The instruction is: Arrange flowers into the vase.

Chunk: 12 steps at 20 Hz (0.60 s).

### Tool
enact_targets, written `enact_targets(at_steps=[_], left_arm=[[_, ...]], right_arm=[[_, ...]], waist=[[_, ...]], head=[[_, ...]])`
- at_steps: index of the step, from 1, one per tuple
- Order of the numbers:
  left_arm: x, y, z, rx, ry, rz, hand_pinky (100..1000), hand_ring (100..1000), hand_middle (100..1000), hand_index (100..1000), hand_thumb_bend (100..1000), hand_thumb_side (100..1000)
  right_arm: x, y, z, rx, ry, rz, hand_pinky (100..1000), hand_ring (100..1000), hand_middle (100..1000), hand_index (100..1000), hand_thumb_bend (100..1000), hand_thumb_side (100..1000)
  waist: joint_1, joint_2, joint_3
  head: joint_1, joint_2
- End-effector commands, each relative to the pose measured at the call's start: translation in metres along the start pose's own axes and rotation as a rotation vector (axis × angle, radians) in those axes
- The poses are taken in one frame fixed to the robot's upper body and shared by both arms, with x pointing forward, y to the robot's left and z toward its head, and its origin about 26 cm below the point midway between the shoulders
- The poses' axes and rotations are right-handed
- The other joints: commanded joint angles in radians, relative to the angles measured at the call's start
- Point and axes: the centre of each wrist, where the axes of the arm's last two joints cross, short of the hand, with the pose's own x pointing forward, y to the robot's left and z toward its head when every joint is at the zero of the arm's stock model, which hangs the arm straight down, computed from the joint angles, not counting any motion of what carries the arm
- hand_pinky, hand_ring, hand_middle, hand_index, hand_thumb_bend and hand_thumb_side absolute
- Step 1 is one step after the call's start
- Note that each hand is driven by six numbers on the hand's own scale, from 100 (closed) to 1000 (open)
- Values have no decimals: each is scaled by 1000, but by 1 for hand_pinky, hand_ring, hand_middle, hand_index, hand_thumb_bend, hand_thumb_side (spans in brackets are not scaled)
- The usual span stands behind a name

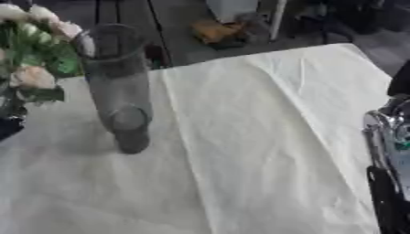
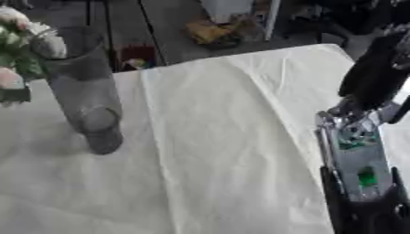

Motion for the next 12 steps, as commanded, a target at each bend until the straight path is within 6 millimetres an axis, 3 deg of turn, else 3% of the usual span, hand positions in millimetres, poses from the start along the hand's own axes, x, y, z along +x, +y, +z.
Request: enact_targets(at_steps=[1,5,6,7,12], left_arm=[[9,37,5,85,-51,86,100,100,100,131,100,716],[18,63,14,140,-88,235,100,100,100,126,100,718],[20,70,16,154,-97,270,100,100,100,124,100,822],[23,77,18,174,-107,307,100,100,100,124,100,719],[31,111,27,278,-145,455,100,100,100,121,100,724]], right_arm=[[4,2,-6,-5,-24,-19,730,813,774,839,100,755],[4,1,-6,-6,-24,-17,729,812,774,838,100,757],[4,1,-6,-6,-25,-17,729,812,774,838,100,760],[3,1,-6,-7,-24,-16,729,812,774,838,100,757],[3,0,-6,-6,-23,-13,729,812,774,838,100,757]], waist=[[-3,-29,2],[-4,-34,2],[-4,-36,2],[-4,-38,3],[-2,-45,1]], head=[[-7,-7],[-14,-12],[-16,-13],[-17,-13],[-18,-12]])
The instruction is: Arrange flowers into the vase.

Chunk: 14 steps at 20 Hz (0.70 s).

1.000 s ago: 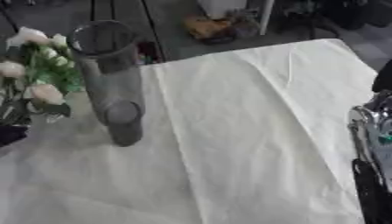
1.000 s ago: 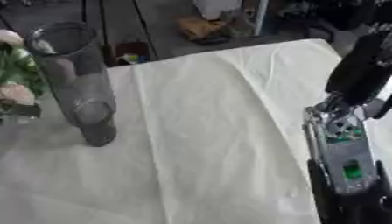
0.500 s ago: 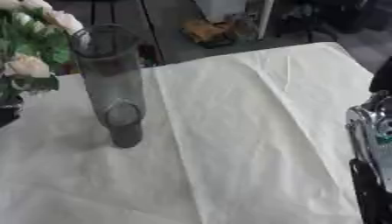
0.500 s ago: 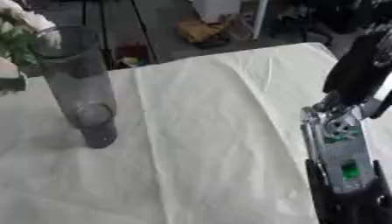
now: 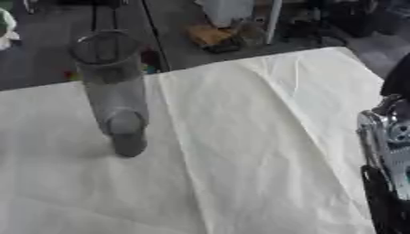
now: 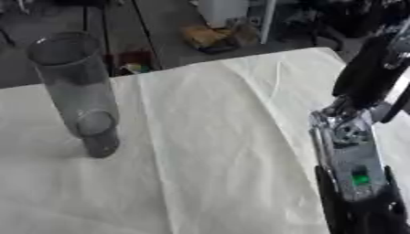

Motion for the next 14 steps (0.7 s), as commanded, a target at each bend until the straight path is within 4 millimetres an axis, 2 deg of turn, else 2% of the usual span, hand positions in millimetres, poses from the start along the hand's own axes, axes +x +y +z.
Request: enact_targets(at_steps=[1,9,14], left_arm=[[23,38,0,111,-63,80,100,100,100,120,100,726],[55,76,6,298,-177,306,100,100,100,120,100,750],[71,91,6,396,-243,453,100,100,100,122,100,758]], right_arm=[[3,0,-7,-4,-27,-15,729,811,774,837,100,758],[4,1,-7,0,-28,-18,728,810,774,835,100,759],[4,2,-7,9,-26,-26,727,810,774,834,100,765]], waist=[[-1,-29,-1],[9,-38,-17],[17,-44,-31]], head=[[-3,-13],[-7,-22],[0,-27]])
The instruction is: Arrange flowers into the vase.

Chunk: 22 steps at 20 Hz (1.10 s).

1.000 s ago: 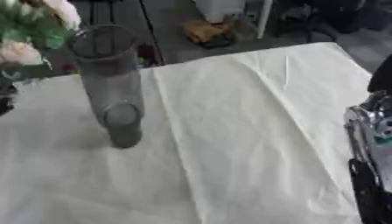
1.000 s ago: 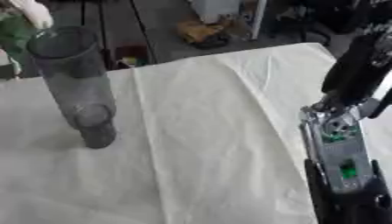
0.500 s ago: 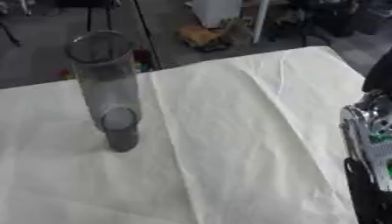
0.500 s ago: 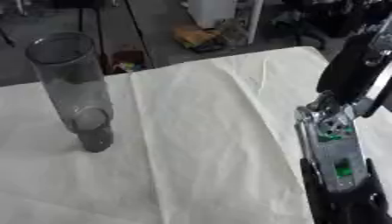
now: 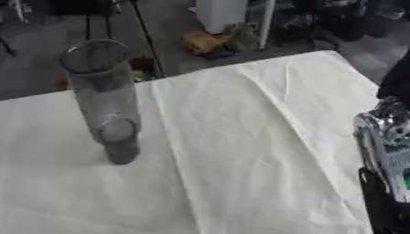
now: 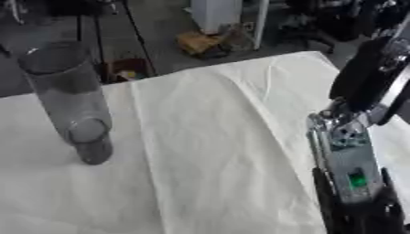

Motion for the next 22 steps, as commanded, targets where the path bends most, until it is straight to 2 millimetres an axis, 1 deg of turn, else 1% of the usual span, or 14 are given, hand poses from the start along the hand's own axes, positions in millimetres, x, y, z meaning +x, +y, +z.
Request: enact_targets(at_steps=[1,5,8,12,14,15,18,22], left_arm=[[26,16,-8,83,-79,81,100,100,100,122,100,762],[39,18,-14,134,-124,177,100,100,100,125,100,770],[46,14,-19,162,-135,258,100,100,100,126,100,783],[53,10,-22,186,-154,335,100,100,100,128,115,792],[54,8,-24,195,-148,377,100,100,100,129,134,786],[55,7,-24,198,-145,397,100,100,100,129,125,800],[58,2,-24,195,-146,462,100,100,100,131,139,811],[63,1,-23,196,-162,533,100,100,100,133,147,806]], right_arm=[[4,2,-8,11,-29,-26,727,810,774,832,100,768],[4,3,-8,21,-28,-35,727,810,774,833,100,764],[4,5,-8,30,-29,-42,727,810,774,833,100,769],[5,6,-8,37,-28,-48,727,810,774,833,100,767],[5,6,-8,39,-27,-52,727,810,774,833,100,763],[5,7,-8,41,-26,-54,727,811,774,833,100,766],[5,8,-8,45,-24,-60,727,811,774,833,100,764],[5,9,-8,51,-22,-66,726,811,774,833,100,766]], waist=[[2,-27,-7],[9,-27,-25],[17,-24,-34],[23,-22,-46],[26,-21,-50],[28,-21,-52],[33,-19,-58],[39,-22,-71]], head=[[5,-20],[19,-29],[25,-35],[29,-58],[31,-62],[31,-63],[31,-67],[32,-74]])
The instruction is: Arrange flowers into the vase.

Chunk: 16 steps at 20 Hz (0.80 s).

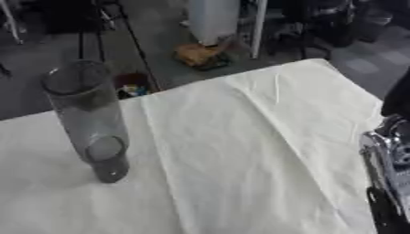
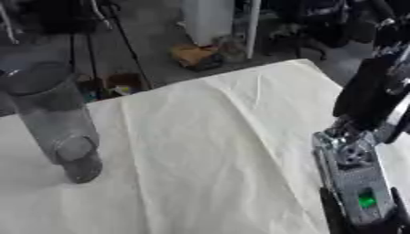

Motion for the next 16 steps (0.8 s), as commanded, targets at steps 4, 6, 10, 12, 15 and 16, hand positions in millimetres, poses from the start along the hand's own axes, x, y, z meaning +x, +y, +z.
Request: enact_targets(at_steps=[4,6,10,12,15,16], left_arm=[[24,-4,-5,3,-97,70,100,100,100,133,142,790],[25,-5,-5,-4,-131,47,100,100,100,133,138,783],[19,-10,-2,-13,-158,9,100,100,100,133,136,782],[17,-12,0,-15,-172,3,100,100,100,133,138,782],[13,-16,2,-9,-181,14,100,100,100,134,142,784],[12,-17,2,-8,-185,18,100,100,100,134,142,781]], right_arm=[[4,4,-8,21,-30,-28,726,811,774,833,100,761],[4,4,-8,25,-29,-30,727,811,774,834,100,758],[4,6,-7,28,-26,-36,727,812,774,834,100,754],[4,7,-8,29,-26,-40,727,812,774,834,100,752],[5,8,-8,31,-27,-48,727,813,774,834,100,753],[5,9,-8,32,-27,-51,727,813,774,835,100,752]], waist=[[6,-22,-8],[11,-20,-12],[17,-14,-20],[19,-12,-25],[22,-7,-33],[23,-6,-36]], head=[[3,-21],[2,-26],[1,-38],[1,-42],[3,-48],[4,-50]])
